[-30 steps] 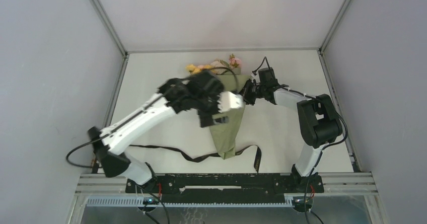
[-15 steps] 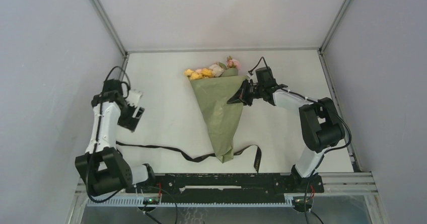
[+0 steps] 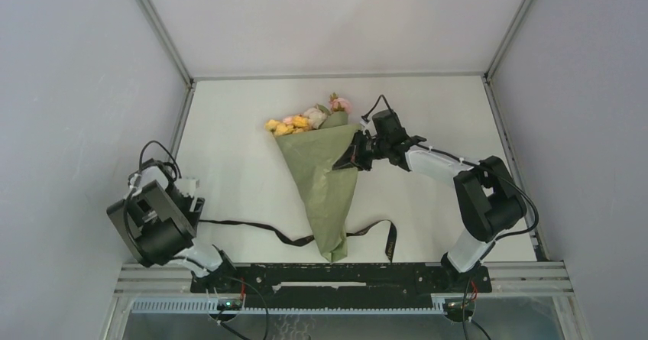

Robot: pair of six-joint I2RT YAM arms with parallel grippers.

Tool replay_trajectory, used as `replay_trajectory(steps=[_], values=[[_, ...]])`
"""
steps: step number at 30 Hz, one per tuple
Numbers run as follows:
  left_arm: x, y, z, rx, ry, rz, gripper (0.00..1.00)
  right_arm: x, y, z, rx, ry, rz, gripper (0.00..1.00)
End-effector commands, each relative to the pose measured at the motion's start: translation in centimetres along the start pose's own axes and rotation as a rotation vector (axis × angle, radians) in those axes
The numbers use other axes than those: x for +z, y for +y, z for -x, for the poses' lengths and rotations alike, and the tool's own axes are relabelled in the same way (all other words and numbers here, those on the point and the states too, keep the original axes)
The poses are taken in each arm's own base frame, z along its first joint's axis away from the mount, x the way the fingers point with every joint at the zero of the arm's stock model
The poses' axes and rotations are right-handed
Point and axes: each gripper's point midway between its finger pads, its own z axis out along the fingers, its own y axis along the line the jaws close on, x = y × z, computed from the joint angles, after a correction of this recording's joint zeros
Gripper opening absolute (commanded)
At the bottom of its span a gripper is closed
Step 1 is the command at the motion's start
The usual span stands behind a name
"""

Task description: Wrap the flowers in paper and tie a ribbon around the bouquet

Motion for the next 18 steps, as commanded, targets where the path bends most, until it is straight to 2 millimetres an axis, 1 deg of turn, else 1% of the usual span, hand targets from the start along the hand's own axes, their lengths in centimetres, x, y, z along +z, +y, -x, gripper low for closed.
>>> replay_trajectory(steps=[1, 2, 3, 4, 6, 7, 9, 10, 11, 12, 13, 15, 18], values=[[2.5, 1.0, 0.0, -0.004, 0.030, 0.011, 0.78, -0.6, 1.4, -0.9, -0.033, -0.033, 0.036, 0.00], [2.9, 1.0, 0.0, -0.011, 0.042, 0.002, 0.73, -0.6, 1.1, -1.1, -0.031, -0.035, 0.032, 0.00], [3.3, 1.0, -0.1, -0.016, 0.055, -0.010, 0.62, -0.4, 0.8, -1.3, -0.030, -0.034, 0.026, 0.00], [3.5, 0.8, -0.2, -0.018, 0.066, -0.023, 0.50, -0.3, 0.4, -1.6, -0.028, -0.034, 0.017, 0.00], [3.7, 0.5, -0.2, -0.019, 0.064, -0.044, 0.07, 0.2, -0.6, -2.2, -0.024, -0.027, -0.002, 0.00], [3.4, 0.4, 0.0, -0.022, 0.050, -0.046, 0.01, 0.4, -1.2, -2.4, -0.016, -0.024, -0.013, 0.00], [2.3, -0.2, 0.8, -0.033, -0.013, -0.077, 0.00, 0.9, -2.1, -2.6, -0.006, -0.029, -0.017, 0.00], [1.3, -0.7, 1.3, -0.039, -0.053, -0.101, 0.00, 1.2, -2.5, -2.6, -0.001, -0.027, -0.023, 0.00], [-0.2, -1.3, 2.5, -0.042, -0.121, -0.136, 0.00, 1.4, -2.9, -2.7, 0.003, -0.023, -0.027, 0.00], [-1.5, -2.4, 3.0, -0.032, -0.162, -0.178, 0.00, 1.6, -3.2, -2.7, 0.007, -0.022, -0.034, 0.00], [-3.4, -3.4, 4.1, -0.002, -0.223, -0.203, 0.00, 1.8, -3.5, -2.7, 0.006, -0.022, -0.041, 0.00], [-6.9, -6.4, 5.4, 0.100, -0.306, -0.235, 0.00, 2.2, -4.1, -2.7, 0.006, -0.024, -0.058, 0.00], [-12.3, -12.0, 7.2, 0.302, -0.439, -0.265, 0.00, 2.6, -5.0, -2.6, 0.007, -0.025, -0.081, 0.00]])
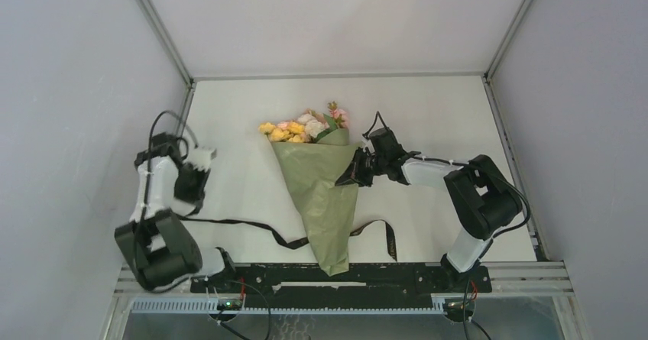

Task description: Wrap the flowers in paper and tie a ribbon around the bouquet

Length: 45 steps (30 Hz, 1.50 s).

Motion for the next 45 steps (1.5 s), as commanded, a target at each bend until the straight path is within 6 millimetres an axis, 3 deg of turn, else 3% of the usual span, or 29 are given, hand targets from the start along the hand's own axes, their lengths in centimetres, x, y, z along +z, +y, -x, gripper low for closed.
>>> replay_trajectory(steps=[1, 5, 6, 8, 13, 17, 22, 29, 37, 42, 45], values=[[-7.6, -10.3, 6.1, 0.270, -0.267, -0.169, 0.00, 1.0, -0.3, 0.6, -0.027, -0.032, -0.005, 0.00], [-12.1, -20.0, 9.1, 0.538, -0.351, -0.364, 0.00, 1.2, -1.1, 0.8, -0.031, -0.034, -0.022, 0.00], [-12.4, -23.2, 9.6, 0.598, -0.345, -0.454, 0.00, 1.3, -1.2, 0.8, -0.031, -0.031, -0.021, 0.00], [-12.1, -27.5, 10.7, 0.658, -0.317, -0.550, 0.00, 1.5, -1.5, 0.8, -0.027, -0.029, -0.023, 0.00], [-6.5, -35.1, 13.1, 0.704, -0.133, -0.660, 0.00, 1.9, -2.2, 0.6, -0.014, -0.024, -0.025, 0.00], [-1.5, -38.5, 16.8, 0.613, -0.125, -0.681, 0.00, 1.6, -2.6, 0.8, -0.013, -0.035, -0.025, 0.00], [3.6, -39.8, 17.2, 0.564, -0.050, -0.654, 0.00, 0.7, -2.6, 0.6, -0.047, -0.033, -0.045, 0.23], [8.3, -38.5, 15.1, 0.542, 0.075, -0.579, 0.00, -3.3, -3.9, -0.9, -0.104, -0.031, -0.212, 0.50], [9.1, -38.2, 14.6, 0.544, 0.086, -0.573, 0.00, -11.2, -7.8, -2.8, -0.142, -0.090, -0.535, 0.67], [9.0, -38.3, 14.4, 0.544, 0.087, -0.586, 0.00, -11.5, -10.5, -5.1, -0.143, -0.004, -0.636, 0.70], [9.2, -38.0, 14.2, 0.543, 0.086, -0.575, 0.00, -10.7, -11.1, -6.1, -0.169, 0.059, -0.658, 0.70]])
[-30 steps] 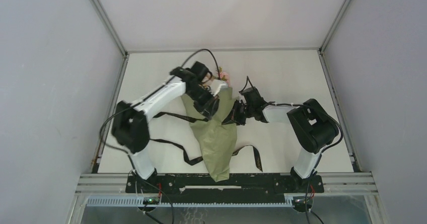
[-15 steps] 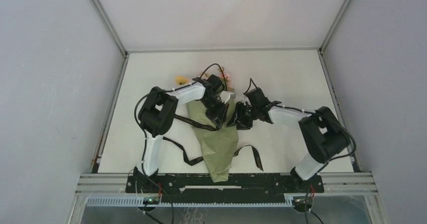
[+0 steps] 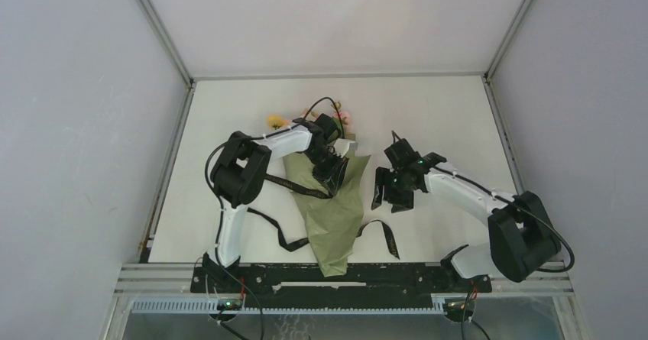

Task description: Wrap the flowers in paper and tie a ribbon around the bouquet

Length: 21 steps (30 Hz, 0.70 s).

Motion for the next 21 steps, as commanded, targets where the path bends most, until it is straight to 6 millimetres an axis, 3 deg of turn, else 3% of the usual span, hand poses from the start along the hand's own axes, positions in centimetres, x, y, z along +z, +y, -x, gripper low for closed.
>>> replay_trajectory(steps=[1, 11, 16, 17, 18, 21], values=[[0.8, 1.1, -0.2, 0.022, -0.004, 0.046, 0.00, 1.0, -1.7, -2.5, -0.078, 0.097, -0.098, 0.71], [0.6, 1.0, -0.2, 0.021, -0.010, 0.049, 0.00, 1.5, -1.0, -5.2, -0.184, 0.197, -0.089, 0.74], [0.4, 1.0, -0.2, 0.025, -0.006, 0.057, 0.00, 3.6, -1.0, -5.3, -0.205, 0.219, -0.111, 0.72], [0.3, 1.0, -0.3, 0.028, -0.006, 0.059, 0.00, 3.9, -1.3, -5.2, -0.203, 0.218, -0.125, 0.68], [0.2, 1.0, -0.4, 0.029, -0.005, 0.062, 0.00, 4.3, -1.6, -4.9, -0.200, 0.204, -0.151, 0.56], [0.0, 1.2, -0.5, 0.042, -0.006, 0.084, 0.00, 4.0, -3.0, -2.8, -0.162, 0.109, -0.218, 0.05]])
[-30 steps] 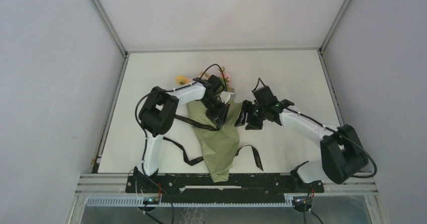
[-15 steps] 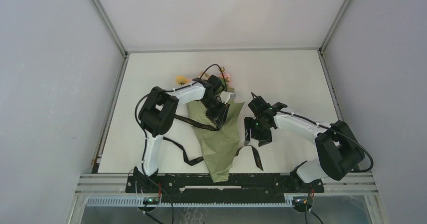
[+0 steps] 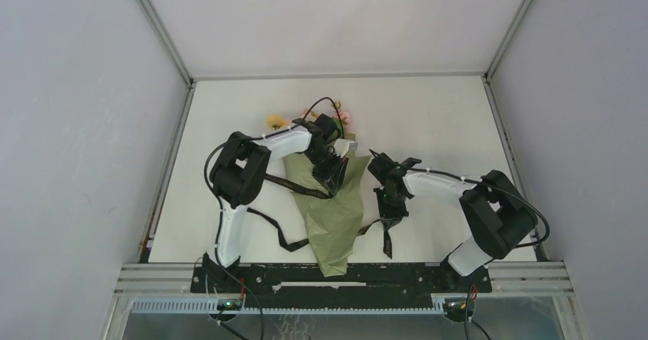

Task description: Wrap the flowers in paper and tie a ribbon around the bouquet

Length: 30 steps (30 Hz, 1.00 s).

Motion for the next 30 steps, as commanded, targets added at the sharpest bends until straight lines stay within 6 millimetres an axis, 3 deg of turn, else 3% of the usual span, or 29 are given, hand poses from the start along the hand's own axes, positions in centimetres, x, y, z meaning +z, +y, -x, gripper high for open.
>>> replay_trajectory(steps=[1, 3, 5, 7, 8, 10, 12, 14, 16, 18, 22, 23, 26, 30], values=[[-0.2, 1.3, -0.4, 0.046, -0.004, 0.090, 0.00, -0.8, -1.3, 3.7, 0.062, -0.164, -0.036, 0.00], [-0.4, 1.5, -0.2, 0.054, -0.008, 0.104, 0.00, -2.9, -2.9, 6.1, 0.148, -0.270, -0.013, 0.00], [-0.6, 1.6, 0.0, 0.063, -0.015, 0.117, 0.00, -6.2, -6.2, 9.0, 0.287, -0.422, 0.004, 0.00], [-0.9, 1.7, 0.2, 0.072, -0.020, 0.132, 0.00, -11.6, -9.9, 11.8, 0.447, -0.638, 0.082, 0.00], [-0.9, 1.8, 0.2, 0.076, -0.022, 0.136, 0.00, -14.9, -12.6, 12.6, 0.550, -0.760, 0.120, 0.00], [-1.2, 1.8, 0.2, 0.083, -0.024, 0.145, 0.00, -21.7, -15.8, 13.1, 0.645, -1.004, 0.155, 0.00], [-1.2, 1.8, 0.1, 0.088, -0.020, 0.146, 0.00, -28.6, -17.5, 12.6, 0.670, -1.211, 0.129, 0.00], [-1.2, 1.8, 0.2, 0.092, -0.018, 0.145, 0.00, -34.9, -17.0, 12.0, 0.622, -1.369, 0.114, 0.00], [-1.3, 1.8, 0.3, 0.093, -0.019, 0.146, 0.00, -38.4, -15.3, 11.9, 0.551, -1.447, 0.144, 0.00], [-1.3, 1.7, 0.5, 0.094, -0.022, 0.143, 0.00, -40.6, -12.1, 12.5, 0.432, -1.493, 0.218, 0.00], [-1.3, 1.7, 0.6, 0.094, -0.025, 0.137, 0.00, -42.0, -1.7, 13.5, 0.076, -1.500, 0.425, 0.00], [-1.3, 1.6, 0.5, 0.095, -0.025, 0.137, 0.00, -41.7, 1.8, 13.2, -0.037, -1.472, 0.494, 0.00], [-1.6, 1.3, 0.6, 0.099, -0.030, 0.119, 0.00, -39.5, 9.8, 12.5, -0.306, -1.329, 0.703, 0.00], [-2.4, 0.7, 1.2, 0.086, -0.065, 0.085, 0.00, -32.9, 15.5, 11.9, -0.458, -1.079, 0.818, 0.00]])
